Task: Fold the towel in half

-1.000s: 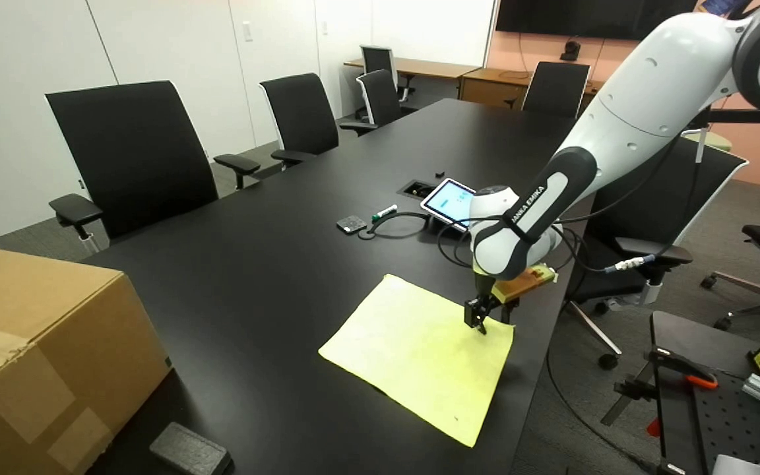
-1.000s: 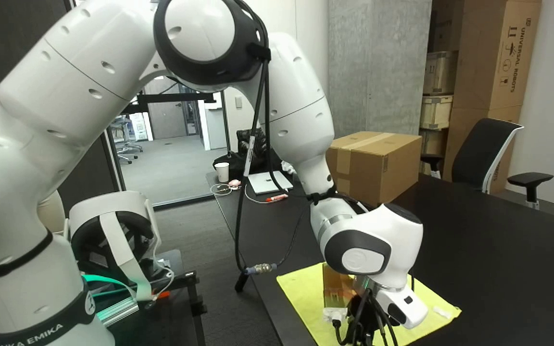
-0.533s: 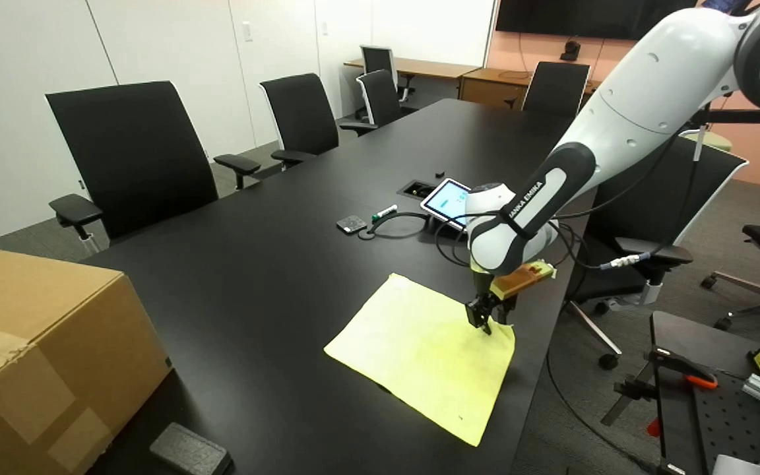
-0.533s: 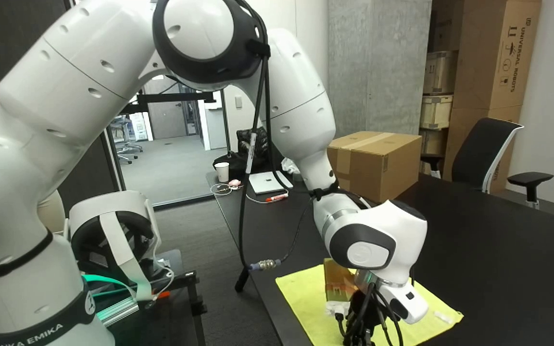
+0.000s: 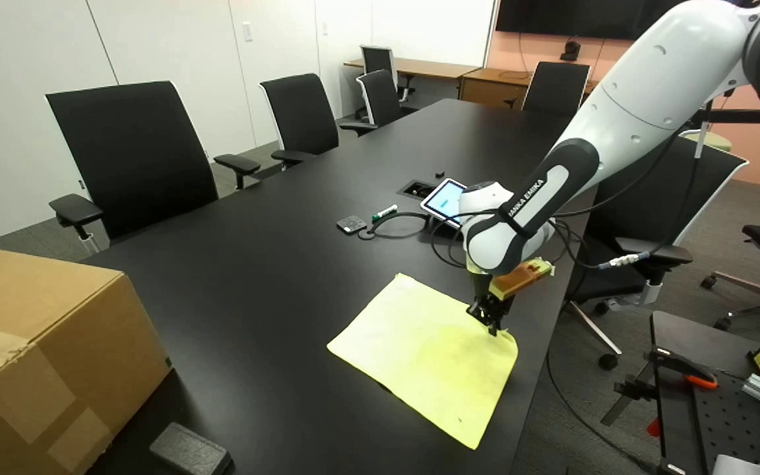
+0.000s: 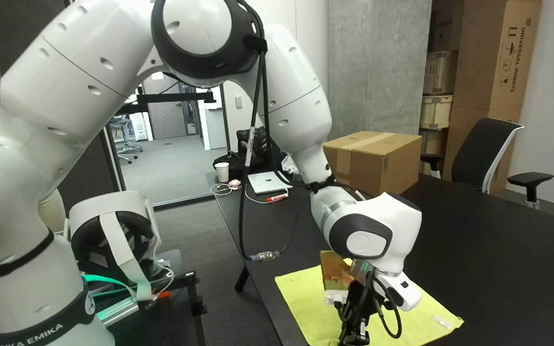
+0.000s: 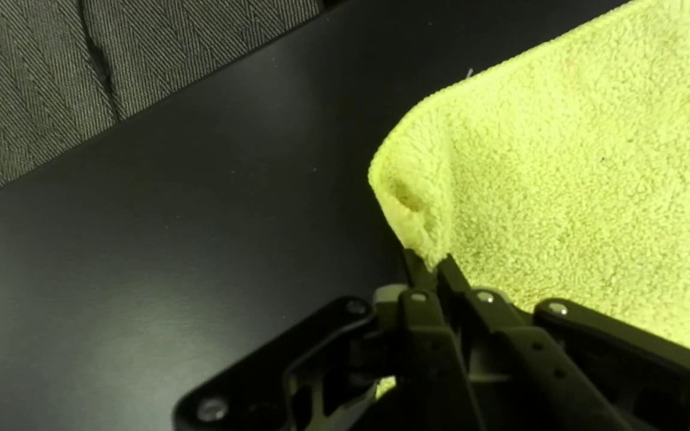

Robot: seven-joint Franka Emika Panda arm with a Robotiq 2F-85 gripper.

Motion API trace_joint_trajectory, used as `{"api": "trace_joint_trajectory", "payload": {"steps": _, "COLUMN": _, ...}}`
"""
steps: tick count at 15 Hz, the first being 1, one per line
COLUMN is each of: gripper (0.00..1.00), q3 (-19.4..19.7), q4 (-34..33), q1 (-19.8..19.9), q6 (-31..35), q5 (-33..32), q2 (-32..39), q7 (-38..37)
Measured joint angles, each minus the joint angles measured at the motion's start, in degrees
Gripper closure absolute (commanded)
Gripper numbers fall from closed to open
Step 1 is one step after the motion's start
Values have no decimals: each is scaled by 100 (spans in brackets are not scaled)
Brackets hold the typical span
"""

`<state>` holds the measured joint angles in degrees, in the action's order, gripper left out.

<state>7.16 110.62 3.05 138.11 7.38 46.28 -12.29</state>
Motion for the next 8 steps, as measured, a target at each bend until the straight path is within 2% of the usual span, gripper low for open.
{"api": "trace_joint_trajectory", "payload": {"steps": 8, "gripper": 93, "q3": -1, "q4": -18, "q1": -78, "q6": -273, "q5": -209, "q2": -303, "q7": 9}}
